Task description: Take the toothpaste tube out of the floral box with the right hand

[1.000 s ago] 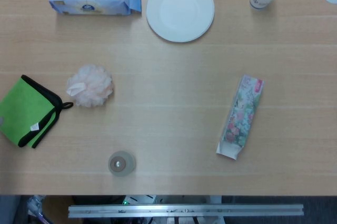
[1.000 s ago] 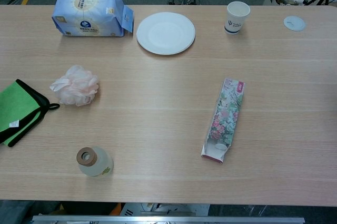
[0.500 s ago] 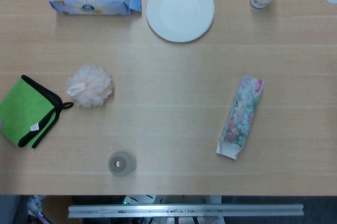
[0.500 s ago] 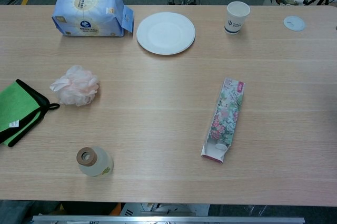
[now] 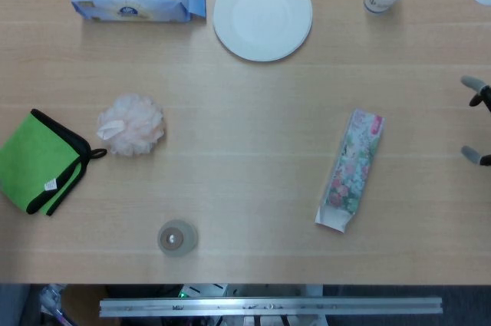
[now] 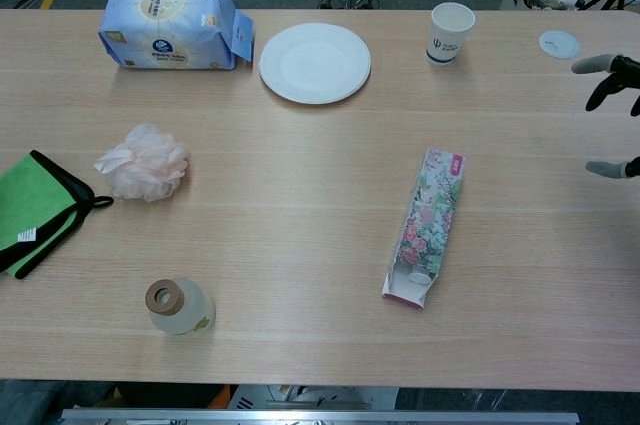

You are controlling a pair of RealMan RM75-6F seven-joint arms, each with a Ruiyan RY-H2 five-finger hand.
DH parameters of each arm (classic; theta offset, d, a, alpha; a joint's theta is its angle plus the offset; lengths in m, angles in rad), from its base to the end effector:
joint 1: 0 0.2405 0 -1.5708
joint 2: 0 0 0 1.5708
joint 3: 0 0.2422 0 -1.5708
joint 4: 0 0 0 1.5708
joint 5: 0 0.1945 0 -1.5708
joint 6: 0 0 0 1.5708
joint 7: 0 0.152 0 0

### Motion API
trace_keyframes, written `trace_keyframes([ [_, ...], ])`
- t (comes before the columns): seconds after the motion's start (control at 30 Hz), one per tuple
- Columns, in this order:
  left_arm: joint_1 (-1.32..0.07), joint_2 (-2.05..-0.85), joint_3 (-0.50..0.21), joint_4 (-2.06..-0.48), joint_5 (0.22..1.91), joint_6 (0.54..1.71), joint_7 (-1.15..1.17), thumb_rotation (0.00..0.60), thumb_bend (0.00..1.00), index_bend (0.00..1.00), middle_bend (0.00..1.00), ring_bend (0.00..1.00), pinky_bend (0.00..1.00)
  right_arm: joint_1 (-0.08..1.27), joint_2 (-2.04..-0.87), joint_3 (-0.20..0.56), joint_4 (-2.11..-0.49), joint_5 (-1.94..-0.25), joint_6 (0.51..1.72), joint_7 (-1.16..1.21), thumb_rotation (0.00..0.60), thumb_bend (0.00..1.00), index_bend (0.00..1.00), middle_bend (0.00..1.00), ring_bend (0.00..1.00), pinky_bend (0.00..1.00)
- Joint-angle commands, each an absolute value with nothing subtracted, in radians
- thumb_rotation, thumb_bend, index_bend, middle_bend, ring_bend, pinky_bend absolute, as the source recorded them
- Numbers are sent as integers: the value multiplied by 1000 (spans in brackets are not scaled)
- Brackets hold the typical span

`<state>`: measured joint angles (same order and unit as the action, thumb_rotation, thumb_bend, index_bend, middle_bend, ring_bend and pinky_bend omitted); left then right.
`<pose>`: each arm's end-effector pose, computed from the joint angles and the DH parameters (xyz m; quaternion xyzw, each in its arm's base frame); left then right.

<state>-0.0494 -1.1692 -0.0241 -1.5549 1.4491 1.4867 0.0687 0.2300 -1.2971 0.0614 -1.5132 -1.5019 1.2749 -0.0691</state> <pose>-0.3143 0.1710 0.1566 -0.5898 -0.3937 -0.3394 0.6180 -0.2731 -0.2276 0.0924 0.6630 -0.3989 0.3718 0.5129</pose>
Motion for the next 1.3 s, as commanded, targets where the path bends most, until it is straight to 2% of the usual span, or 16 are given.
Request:
trace_keyframes([
  [0.03, -47, -1169, -23, -1555, 1451, 1489, 68, 600, 10, 423, 380, 344, 569, 252, -1322, 64, -1501, -1512, 1255, -63, 600, 46, 176, 422, 294, 421],
  [0.87, -19, -1165, -19, -1526, 1451, 1506, 12, 600, 10, 423, 380, 344, 569, 452, -1537, 69, -1413, -1573, 1098, -56, 600, 47, 176, 422, 293, 421],
  [1.3, -9, -1166, -19, -1514, 1448, 1507, -7, 600, 10, 423, 380, 344, 569, 508, -1657, 41, -1350, -1607, 1081, -60, 600, 47, 191, 422, 293, 427],
])
